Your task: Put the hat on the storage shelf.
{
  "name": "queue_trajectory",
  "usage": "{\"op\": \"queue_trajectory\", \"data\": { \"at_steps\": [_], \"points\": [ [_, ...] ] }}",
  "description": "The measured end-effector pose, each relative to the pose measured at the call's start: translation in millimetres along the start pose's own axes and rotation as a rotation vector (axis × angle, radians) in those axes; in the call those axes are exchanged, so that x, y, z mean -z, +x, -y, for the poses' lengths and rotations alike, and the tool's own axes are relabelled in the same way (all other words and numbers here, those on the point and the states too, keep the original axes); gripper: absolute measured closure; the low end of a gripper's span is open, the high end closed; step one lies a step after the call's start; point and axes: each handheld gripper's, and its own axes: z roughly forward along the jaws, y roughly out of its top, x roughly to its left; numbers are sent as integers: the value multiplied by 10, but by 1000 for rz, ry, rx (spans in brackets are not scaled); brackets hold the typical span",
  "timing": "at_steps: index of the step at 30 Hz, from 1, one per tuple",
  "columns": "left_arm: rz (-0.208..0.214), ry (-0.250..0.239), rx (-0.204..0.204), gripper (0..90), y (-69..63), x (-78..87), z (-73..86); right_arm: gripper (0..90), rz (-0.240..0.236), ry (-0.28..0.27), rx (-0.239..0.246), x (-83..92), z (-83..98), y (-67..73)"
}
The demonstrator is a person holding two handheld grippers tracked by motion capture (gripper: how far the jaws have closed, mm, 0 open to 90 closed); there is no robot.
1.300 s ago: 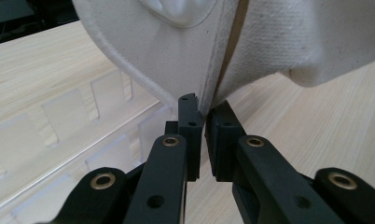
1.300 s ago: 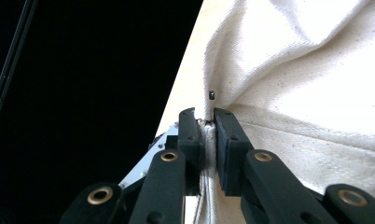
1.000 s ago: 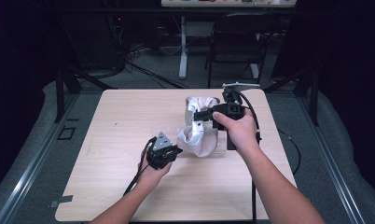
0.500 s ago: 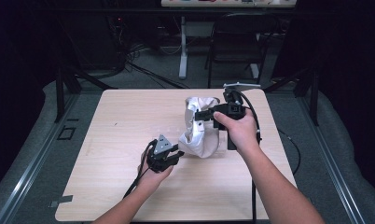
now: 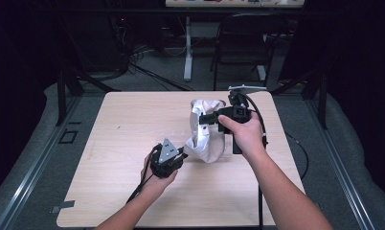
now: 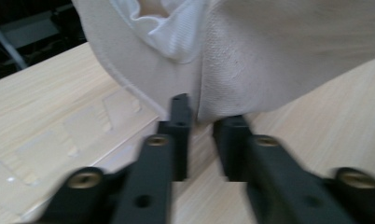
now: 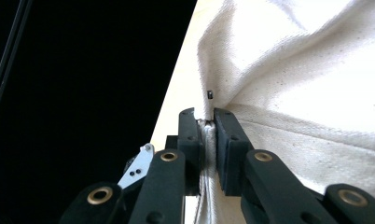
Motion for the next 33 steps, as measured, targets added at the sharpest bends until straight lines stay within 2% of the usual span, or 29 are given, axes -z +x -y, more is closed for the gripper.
{"op": "queue_trajectory", "data": {
  "at_steps": [3, 9, 13, 15, 16, 21, 29, 33],
  "points": [
    [-2, 11, 0, 854, 4, -16, 4, 820, 4, -7, -3, -6, 5, -4],
    [26, 44, 51, 863, 65, -34, 28, 820, 13, 3, -5, -35, 12, -42],
    [37, 103, 91, 864, 113, -85, 130, 819, 17, 11, -14, -87, 24, -74],
    [45, 100, 111, 865, 110, -101, 189, 820, 37, 18, -9, -125, 33, -89],
    [44, 112, 108, 865, 115, -98, 182, 820, 39, 22, -12, -140, 37, -97],
    [39, 108, 104, 864, 110, -100, 181, 819, 37, 34, -16, -181, 50, -131],
    [38, 104, 107, 856, 98, -102, 177, 819, 42, 17, -12, -166, 60, -119],
    [42, 102, 128, 840, 99, -101, 179, 818, 49, 11, -5, -146, 56, -128]
  ]
}}
